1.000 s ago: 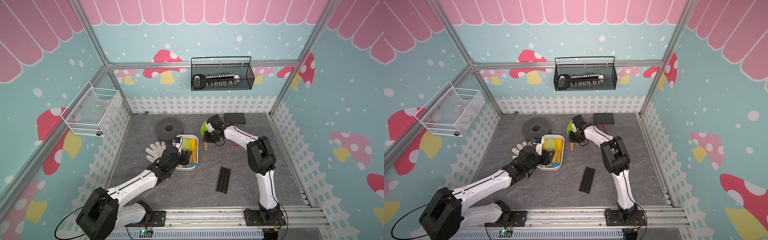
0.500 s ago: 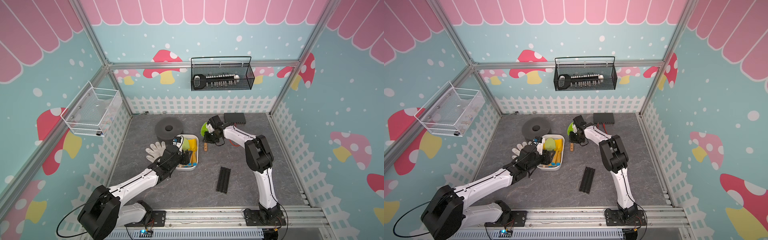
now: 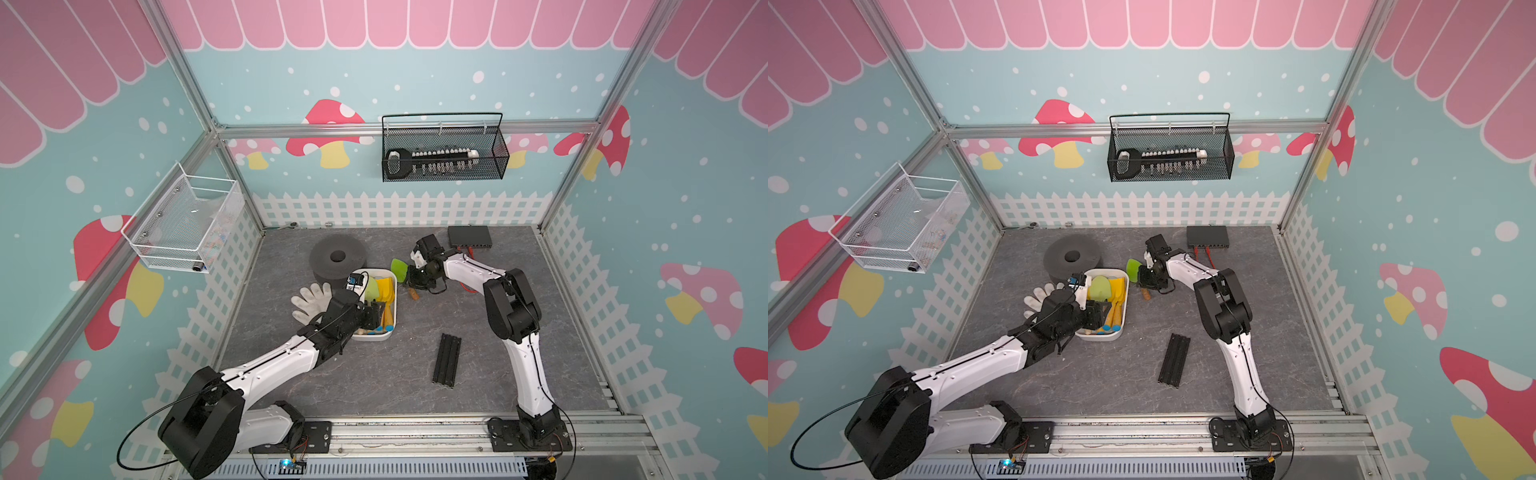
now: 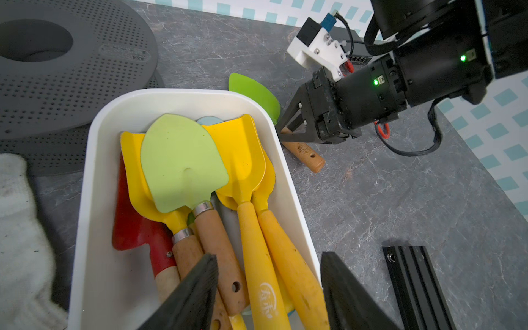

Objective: Take the shovel out of the storage box
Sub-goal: Place the shovel at the center of the board.

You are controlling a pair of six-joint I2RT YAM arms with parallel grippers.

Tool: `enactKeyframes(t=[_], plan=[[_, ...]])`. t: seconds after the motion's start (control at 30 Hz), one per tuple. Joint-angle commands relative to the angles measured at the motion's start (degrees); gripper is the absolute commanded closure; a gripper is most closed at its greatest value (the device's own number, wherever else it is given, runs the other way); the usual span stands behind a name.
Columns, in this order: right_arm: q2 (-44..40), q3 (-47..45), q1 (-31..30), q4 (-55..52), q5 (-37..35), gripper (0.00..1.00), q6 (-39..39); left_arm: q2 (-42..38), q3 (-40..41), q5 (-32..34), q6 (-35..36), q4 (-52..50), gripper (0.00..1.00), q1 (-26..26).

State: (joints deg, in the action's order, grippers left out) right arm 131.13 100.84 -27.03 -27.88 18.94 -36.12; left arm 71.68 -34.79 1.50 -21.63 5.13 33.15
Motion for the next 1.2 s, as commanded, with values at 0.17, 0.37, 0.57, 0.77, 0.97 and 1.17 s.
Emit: enactKeyframes(t=[0.17, 0.37, 0.57, 0.77, 0.97, 1.17], plan=[[2.3, 0.83, -0.06, 1.31, 0.4, 0.61, -1.87, 0.34, -1.47, 0.11, 0.73, -0.54, 0.38, 0.21], [-1.84, -3.41, -0.56, 2.88, 0.11, 0.6, -1.56, 0.73, -1.51, -0.2, 0.6, -0.29, 0.38, 0.21], [-3.84, -8.34, -0.9, 5.46, 1.17, 0.6, -2.24, 0.54, -1.51, -0.36, 0.51, -0.33, 0.38, 0.24], [-6.11, -11.33, -3.01, 6.62, -0.86, 0.61, -1.29, 0.6, -1.51, -0.54, 0.4, -0.19, 0.38, 0.29], [-8.93, -12.67, -3.96, 5.9, -2.68, 0.6, -0.66, 1.0, -1.7, -0.64, 0.51, -0.49, 0.38, 0.28], [-12.44, -14.59, -3.92, 4.73, -5.34, 0.56, 0.85, 0.63, -1.61, 0.12, 0.49, -0.52, 0.38, 0.18]])
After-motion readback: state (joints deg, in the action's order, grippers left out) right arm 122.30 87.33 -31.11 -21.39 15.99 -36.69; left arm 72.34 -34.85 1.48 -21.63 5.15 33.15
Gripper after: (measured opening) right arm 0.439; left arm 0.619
